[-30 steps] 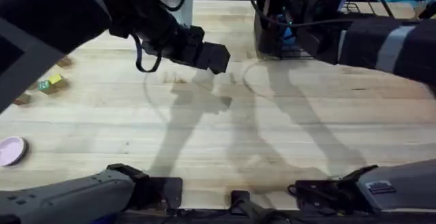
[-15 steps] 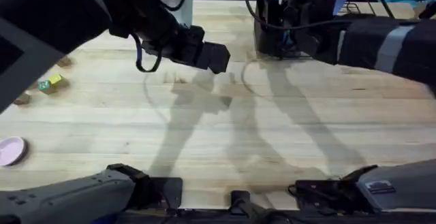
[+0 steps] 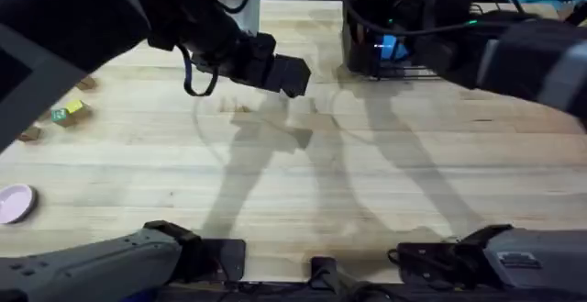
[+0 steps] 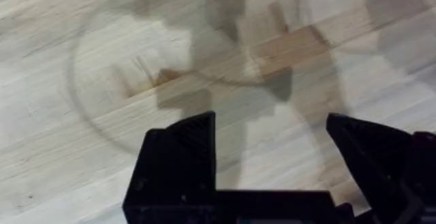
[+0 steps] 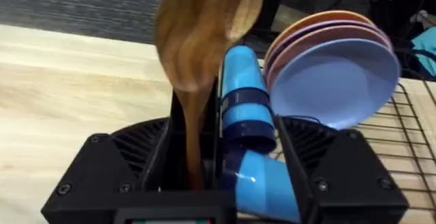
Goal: Pick up the spoon on the table one by one and put them onto the rack
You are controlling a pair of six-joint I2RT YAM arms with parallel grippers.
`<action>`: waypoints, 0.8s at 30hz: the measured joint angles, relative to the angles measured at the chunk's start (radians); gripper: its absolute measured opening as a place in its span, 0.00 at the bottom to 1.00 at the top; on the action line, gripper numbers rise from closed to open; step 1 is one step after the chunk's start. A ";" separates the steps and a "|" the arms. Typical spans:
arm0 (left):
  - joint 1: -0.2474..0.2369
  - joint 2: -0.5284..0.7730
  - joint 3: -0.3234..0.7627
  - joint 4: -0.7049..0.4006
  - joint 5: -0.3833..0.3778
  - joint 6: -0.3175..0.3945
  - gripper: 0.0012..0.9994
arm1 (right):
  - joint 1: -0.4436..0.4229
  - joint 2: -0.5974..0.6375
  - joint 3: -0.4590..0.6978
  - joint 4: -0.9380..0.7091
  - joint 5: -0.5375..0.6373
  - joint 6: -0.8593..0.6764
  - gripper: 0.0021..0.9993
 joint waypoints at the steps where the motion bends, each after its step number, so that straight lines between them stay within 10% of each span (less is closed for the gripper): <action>1: 0.000 0.000 0.000 0.001 0.000 0.000 0.99 | 0.002 -0.022 0.000 -0.026 0.000 -0.002 0.91; 24: 0.000 0.000 0.000 0.012 -0.004 0.000 1.00 | 0.186 -0.656 0.000 -0.914 0.000 0.045 1.00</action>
